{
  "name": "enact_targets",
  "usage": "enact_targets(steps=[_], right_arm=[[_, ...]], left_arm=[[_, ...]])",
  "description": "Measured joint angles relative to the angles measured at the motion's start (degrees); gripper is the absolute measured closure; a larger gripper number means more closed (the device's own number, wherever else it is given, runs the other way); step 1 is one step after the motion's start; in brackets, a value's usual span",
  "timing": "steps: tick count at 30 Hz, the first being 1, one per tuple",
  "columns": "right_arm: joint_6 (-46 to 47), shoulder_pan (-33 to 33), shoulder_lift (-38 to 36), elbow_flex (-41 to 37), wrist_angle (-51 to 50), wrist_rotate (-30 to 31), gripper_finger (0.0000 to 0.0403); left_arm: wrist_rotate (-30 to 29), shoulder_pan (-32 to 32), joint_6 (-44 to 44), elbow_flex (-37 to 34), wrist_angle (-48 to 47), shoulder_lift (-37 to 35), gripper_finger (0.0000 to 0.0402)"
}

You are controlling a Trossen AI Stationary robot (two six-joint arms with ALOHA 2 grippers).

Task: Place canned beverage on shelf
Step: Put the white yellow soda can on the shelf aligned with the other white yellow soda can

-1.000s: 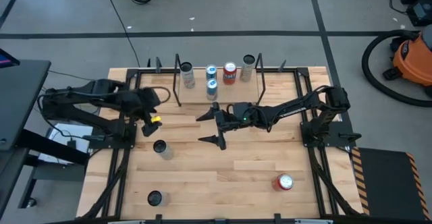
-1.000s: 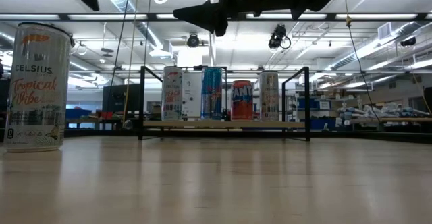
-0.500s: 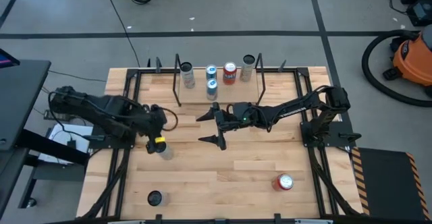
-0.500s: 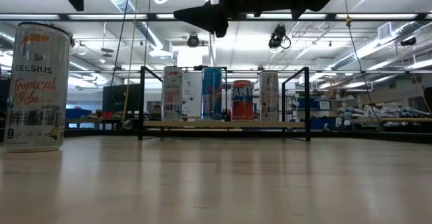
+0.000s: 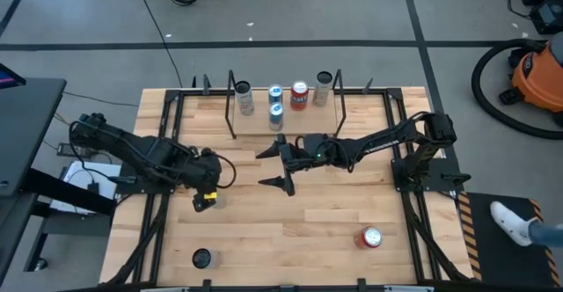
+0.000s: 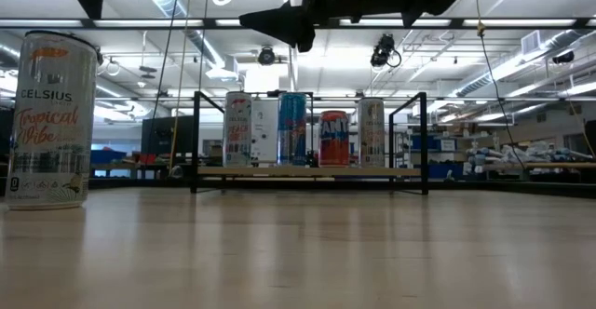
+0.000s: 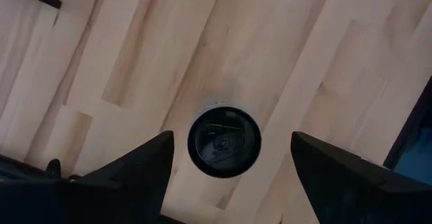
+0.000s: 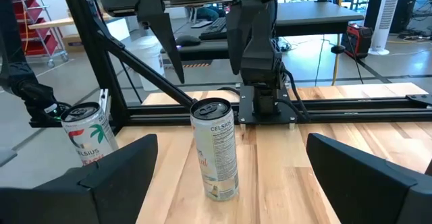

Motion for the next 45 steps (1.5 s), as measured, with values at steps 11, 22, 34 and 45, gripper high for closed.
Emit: enact_targets(steps=[11, 22, 34, 45], right_arm=[[0.00, 1.58, 0.00, 0.00, 0.02, 0.26, 0.0014], [-0.02, 2.38, 0.00, 0.00, 0.00, 0.41, 0.0014], [-0.02, 2.45, 0.00, 0.00, 0.00, 0.42, 0.0014], [-0.59, 4.08, 0.00, 0.00, -0.09, 0.43, 0.0014]], left_arm=[[-2.12, -0.04, -4.15, -0.02, -4.32, 0.70, 0.0102], [-2.32, -1.32, -6.61, -0.02, -1.84, 0.92, 0.0102], [-2.35, -3.71, -1.23, -0.02, -1.25, 5.54, 0.0102], [-1.25, 0.15, 2.12, -8.18, -0.66, 3.11, 0.0102]])
